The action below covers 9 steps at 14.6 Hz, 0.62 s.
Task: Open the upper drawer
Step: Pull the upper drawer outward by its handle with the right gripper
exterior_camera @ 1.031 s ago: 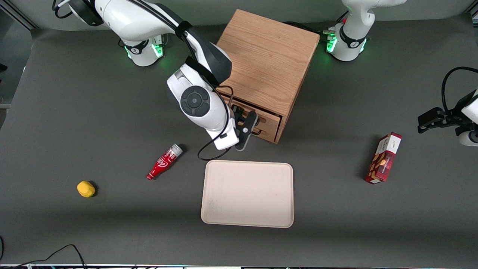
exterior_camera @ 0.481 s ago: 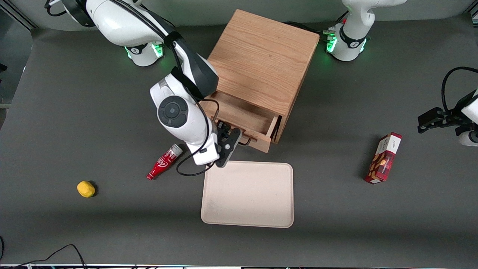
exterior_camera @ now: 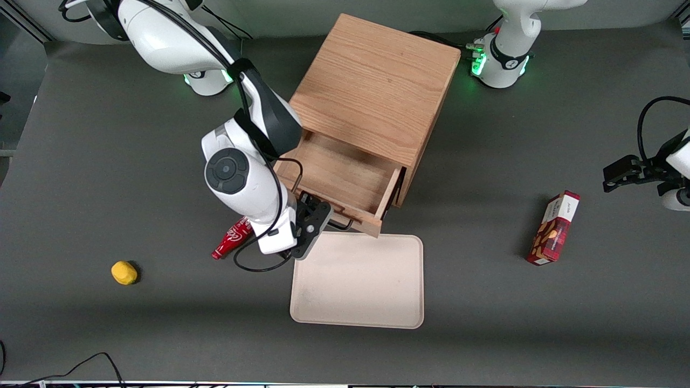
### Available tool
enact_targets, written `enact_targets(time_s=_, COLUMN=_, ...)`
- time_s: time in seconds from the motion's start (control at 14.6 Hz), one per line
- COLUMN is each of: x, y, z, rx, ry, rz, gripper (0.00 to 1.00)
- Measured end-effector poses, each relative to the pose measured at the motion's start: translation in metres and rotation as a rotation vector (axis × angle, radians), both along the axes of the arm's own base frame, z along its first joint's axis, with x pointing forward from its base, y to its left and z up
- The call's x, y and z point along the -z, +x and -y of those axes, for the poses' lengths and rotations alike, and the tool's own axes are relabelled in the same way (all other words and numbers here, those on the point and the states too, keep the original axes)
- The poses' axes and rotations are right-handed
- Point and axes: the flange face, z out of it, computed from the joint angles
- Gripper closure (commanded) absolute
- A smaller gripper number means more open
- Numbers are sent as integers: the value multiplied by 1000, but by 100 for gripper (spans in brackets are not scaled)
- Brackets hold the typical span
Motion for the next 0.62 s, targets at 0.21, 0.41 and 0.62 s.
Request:
enact_targets(time_s=0.21, x=-1, y=16, z=19, rx=33, ry=9, rz=21, gripper=0)
enact_targets(time_s=0.41, x=-4, y=28, z=38, rx=61, ry=13, rz=31, gripper=0)
enact_targets(time_s=0.62, x=-5, y=37, z=49, rx=80, ry=19, rz=43, gripper=0)
